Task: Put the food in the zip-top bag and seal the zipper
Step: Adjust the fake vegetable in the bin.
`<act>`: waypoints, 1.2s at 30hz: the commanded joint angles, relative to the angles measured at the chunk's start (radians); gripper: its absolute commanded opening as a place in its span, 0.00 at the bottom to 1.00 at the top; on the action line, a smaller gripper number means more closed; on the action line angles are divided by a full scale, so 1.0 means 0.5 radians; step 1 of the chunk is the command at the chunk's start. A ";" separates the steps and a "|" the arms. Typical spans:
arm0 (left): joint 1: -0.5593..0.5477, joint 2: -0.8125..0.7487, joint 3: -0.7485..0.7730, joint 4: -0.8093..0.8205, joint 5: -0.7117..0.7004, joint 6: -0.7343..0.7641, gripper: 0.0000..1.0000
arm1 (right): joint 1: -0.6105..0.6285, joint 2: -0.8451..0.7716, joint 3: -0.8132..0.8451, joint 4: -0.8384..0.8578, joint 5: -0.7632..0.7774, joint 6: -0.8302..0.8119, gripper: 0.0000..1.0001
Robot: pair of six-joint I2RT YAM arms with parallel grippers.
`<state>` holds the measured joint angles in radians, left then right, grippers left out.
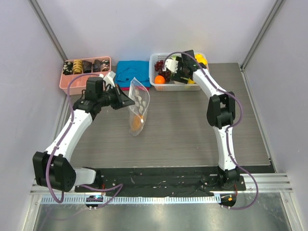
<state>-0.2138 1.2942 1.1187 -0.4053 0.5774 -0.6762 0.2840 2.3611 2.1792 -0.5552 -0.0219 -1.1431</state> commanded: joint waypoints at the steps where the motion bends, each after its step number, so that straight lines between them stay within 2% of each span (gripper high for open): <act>1: 0.007 0.010 0.076 0.013 0.030 0.024 0.00 | -0.022 0.073 0.124 -0.028 -0.042 -0.073 0.84; 3: 0.010 0.016 0.085 -0.002 0.033 0.033 0.00 | -0.019 0.088 0.121 -0.028 -0.063 -0.101 0.81; 6: 0.010 0.019 0.094 -0.015 0.033 0.045 0.00 | -0.022 0.094 0.109 -0.034 -0.091 -0.113 0.64; 7: 0.010 0.022 0.103 -0.018 0.030 0.048 0.00 | -0.019 0.088 0.109 -0.031 -0.094 -0.110 0.54; 9: 0.010 0.026 0.107 -0.024 0.026 0.048 0.00 | -0.019 0.079 0.099 -0.031 -0.109 -0.107 0.42; 10: 0.007 0.029 0.113 -0.018 0.026 0.048 0.00 | -0.022 0.067 0.099 -0.034 -0.116 -0.107 0.33; 14: 0.010 0.041 0.119 -0.021 0.026 0.048 0.00 | -0.022 0.024 0.090 -0.031 -0.177 -0.107 0.10; 15: 0.010 0.044 0.122 -0.021 0.026 0.048 0.00 | -0.022 0.015 0.084 -0.031 -0.186 -0.107 0.01; 24: 0.007 0.047 0.134 -0.027 0.023 0.048 0.00 | -0.019 -0.108 0.087 0.033 -0.352 -0.043 0.01; 36: 0.007 0.029 0.134 -0.030 0.008 0.058 0.00 | -0.025 -0.271 0.032 0.310 -0.603 0.381 0.01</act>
<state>-0.2134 1.3144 1.1442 -0.4244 0.5770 -0.6689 0.2646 2.3436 2.1822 -0.5232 -0.2398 -1.0477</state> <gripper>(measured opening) 0.017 0.042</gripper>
